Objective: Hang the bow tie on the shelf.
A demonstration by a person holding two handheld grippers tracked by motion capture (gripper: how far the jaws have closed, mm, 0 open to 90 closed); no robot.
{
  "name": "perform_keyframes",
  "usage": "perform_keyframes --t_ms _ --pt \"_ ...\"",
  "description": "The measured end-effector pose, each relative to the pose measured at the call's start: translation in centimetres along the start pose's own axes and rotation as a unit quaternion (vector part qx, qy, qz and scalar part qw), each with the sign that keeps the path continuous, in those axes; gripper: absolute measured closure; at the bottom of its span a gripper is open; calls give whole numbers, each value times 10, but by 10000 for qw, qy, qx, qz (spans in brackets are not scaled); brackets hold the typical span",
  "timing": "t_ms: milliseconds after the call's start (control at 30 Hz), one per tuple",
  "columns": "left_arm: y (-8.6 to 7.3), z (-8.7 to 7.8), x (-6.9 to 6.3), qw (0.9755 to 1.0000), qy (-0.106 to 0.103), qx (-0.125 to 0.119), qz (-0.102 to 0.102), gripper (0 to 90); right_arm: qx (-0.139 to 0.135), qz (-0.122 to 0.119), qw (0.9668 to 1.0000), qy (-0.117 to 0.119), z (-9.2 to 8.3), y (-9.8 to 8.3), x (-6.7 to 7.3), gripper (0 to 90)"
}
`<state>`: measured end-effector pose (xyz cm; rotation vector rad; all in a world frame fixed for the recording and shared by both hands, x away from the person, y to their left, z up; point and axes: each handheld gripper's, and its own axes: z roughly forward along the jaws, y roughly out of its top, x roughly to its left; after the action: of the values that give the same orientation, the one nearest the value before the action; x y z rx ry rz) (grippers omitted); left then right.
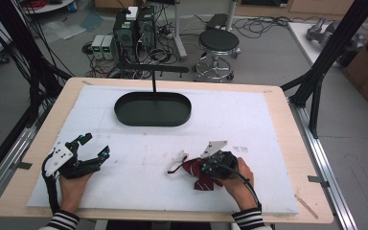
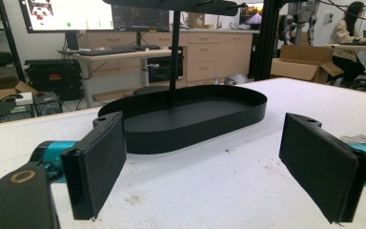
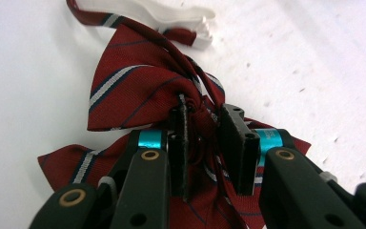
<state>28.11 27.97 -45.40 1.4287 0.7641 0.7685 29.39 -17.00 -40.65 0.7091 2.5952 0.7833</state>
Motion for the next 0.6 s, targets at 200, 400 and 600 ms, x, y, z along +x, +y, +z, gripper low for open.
perform_keyframes --t_ms 200,400,600 --pt "0 0 0 10000 2 5 4 164 -564 111 9981 -232 -9 4 -1 734" --pt "0 0 0 10000 3 5 3 165 -1039 220 9934 -428 -17 8 -2 734" --pt "0 0 0 10000 0 9 -2 165 -1504 299 9857 -692 -24 13 -2 734"
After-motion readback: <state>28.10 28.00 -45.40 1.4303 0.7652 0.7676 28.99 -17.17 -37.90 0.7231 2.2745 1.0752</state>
